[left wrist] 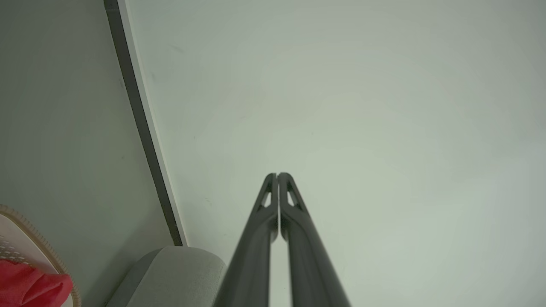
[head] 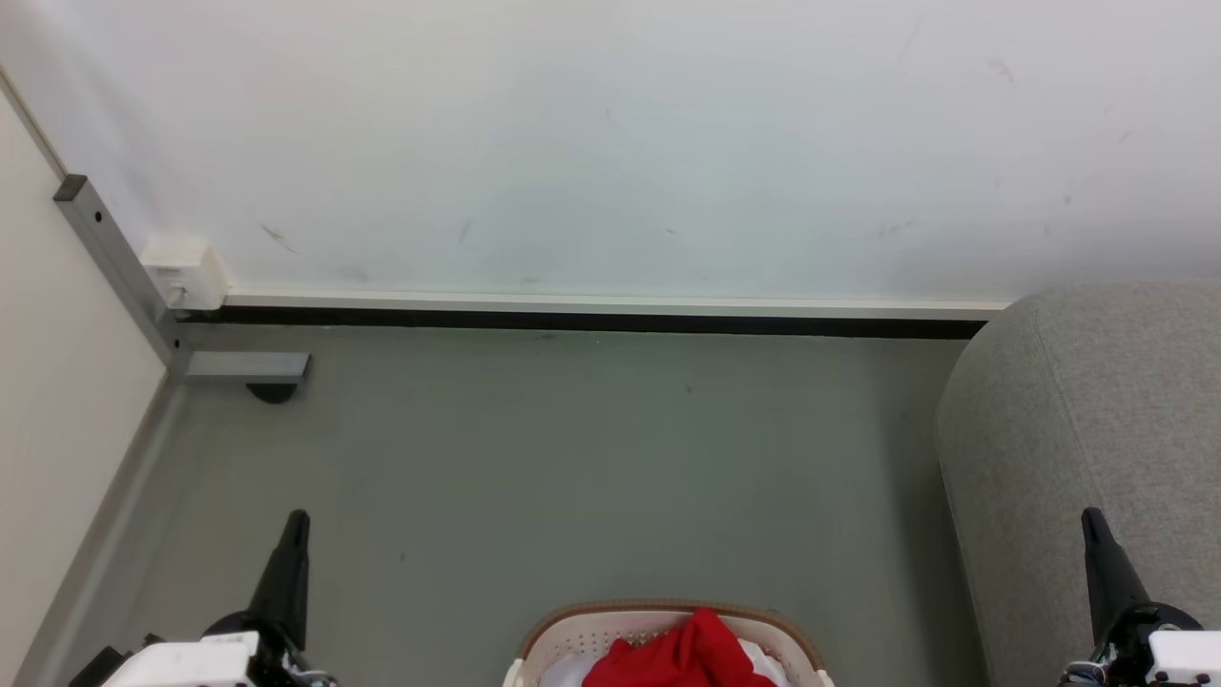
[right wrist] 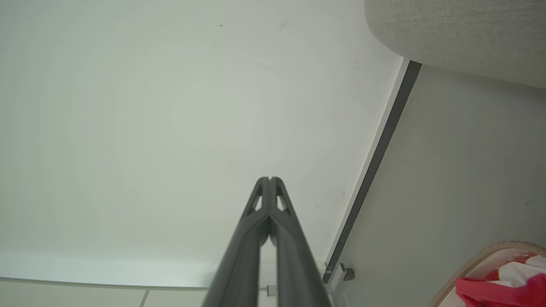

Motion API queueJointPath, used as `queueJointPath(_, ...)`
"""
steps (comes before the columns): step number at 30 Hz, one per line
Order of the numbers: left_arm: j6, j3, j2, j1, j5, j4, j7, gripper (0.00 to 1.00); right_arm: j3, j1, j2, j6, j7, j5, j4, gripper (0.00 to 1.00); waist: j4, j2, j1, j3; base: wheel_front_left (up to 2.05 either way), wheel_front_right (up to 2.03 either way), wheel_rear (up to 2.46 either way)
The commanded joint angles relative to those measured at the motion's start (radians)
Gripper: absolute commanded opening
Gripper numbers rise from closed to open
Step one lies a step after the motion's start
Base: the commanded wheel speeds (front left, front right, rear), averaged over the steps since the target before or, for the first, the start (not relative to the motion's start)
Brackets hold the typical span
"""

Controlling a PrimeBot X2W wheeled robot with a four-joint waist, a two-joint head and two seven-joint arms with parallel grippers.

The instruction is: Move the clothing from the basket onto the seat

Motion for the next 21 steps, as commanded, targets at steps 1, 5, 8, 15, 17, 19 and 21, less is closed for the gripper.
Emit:
queueJointPath(1, -0.001, 0.001, 0.002, -0.008, -0.012, -0.003, 0.003, 0.00, -0.003, -0.013, -0.007, -0.002, 0.002, 0.002, -0.004, 0.00, 0.000, 0.0000, 0.0000, 0.000, 0.00, 0.00, 0.00)
queueJointPath(5, -0.001, 0.001, 0.002, -0.008, -0.012, -0.003, 0.003, 0.00, -0.003, -0.013, -0.007, -0.002, 0.002, 0.002, -0.005, 0.00, 0.000, 0.0000, 0.0000, 0.000, 0.00, 0.00, 0.00)
queueJointPath(8, -0.001, 0.001, 0.002, -0.008, -0.012, -0.003, 0.003, 0.00, -0.003, -0.013, -0.007, -0.002, 0.002, 0.002, -0.005, 0.00, 0.000, 0.0000, 0.0000, 0.000, 0.00, 0.00, 0.00)
queueJointPath(15, -0.001, 0.001, 0.002, -0.008, -0.012, -0.003, 0.003, 0.00, -0.003, -0.013, -0.007, -0.002, 0.002, 0.002, -0.005, 0.00, 0.000, 0.0000, 0.0000, 0.000, 0.00, 0.00, 0.00)
queueJointPath(17, -0.001, 0.001, 0.002, -0.008, -0.012, -0.003, 0.003, 0.00, -0.003, -0.013, -0.007, -0.002, 0.002, 0.002, -0.005, 0.00, 0.000, 0.0000, 0.0000, 0.000, 0.00, 0.00, 0.00)
queueJointPath(19, -0.001, 0.001, 0.002, -0.008, -0.012, -0.003, 0.003, 0.00, -0.003, -0.013, -0.007, -0.002, 0.002, 0.002, -0.005, 0.00, 0.000, 0.0000, 0.0000, 0.000, 0.00, 0.00, 0.00)
queueJointPath(21, -0.001, 0.001, 0.002, -0.008, -0.012, -0.003, 0.003, 0.00, -0.003, -0.013, -0.007, -0.002, 0.002, 0.002, -0.005, 0.00, 0.000, 0.0000, 0.0000, 0.000, 0.00, 0.00, 0.00)
